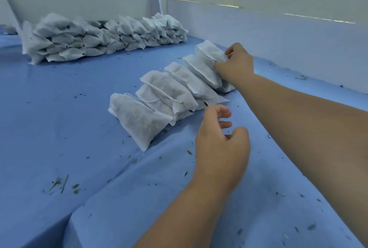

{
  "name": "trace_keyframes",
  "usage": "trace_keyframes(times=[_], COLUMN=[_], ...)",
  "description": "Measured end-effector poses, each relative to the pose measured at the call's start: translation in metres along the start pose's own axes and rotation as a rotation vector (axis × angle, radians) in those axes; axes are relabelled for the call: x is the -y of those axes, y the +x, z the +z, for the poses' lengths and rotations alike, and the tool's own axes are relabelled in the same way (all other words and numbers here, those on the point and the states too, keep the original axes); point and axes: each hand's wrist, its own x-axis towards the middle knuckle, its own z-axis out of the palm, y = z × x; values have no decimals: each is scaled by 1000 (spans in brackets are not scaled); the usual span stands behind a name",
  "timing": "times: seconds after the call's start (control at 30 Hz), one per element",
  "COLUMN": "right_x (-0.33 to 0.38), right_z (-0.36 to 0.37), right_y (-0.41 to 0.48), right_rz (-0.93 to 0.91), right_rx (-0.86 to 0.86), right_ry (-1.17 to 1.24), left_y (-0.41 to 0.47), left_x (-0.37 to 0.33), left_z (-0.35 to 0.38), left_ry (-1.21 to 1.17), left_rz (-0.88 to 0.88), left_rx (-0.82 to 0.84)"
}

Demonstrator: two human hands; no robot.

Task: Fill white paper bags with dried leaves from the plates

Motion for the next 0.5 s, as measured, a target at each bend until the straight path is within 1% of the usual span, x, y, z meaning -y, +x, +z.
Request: trace_keyframes(times=[0.07, 0.23, 0.3, 0.37, 0.43, 0.5], right_x=[-2, 6, 11, 16, 15, 10], right_z=[12, 1, -14, -37, -70, -105], right_y=[4, -9, -23, -50, -88, -128], right_rz=[6, -10, -31, -22, -4, 33], right_rx=[34, 4, -3, -18, -41, -48], right_ry=[-33, -52, -45, 14, 74, 144], left_y=[1, -3, -1, -2, -6, -15], left_x=[0, -4, -4, -5, -8, -13], left_z=[1, 0, -3, -4, -3, -2], left_ry=[68, 128, 125, 104, 120, 118], left_rz=[11, 13, 7, -20, -32, -32], left_rx=[8, 17, 34, 66, 118, 129])
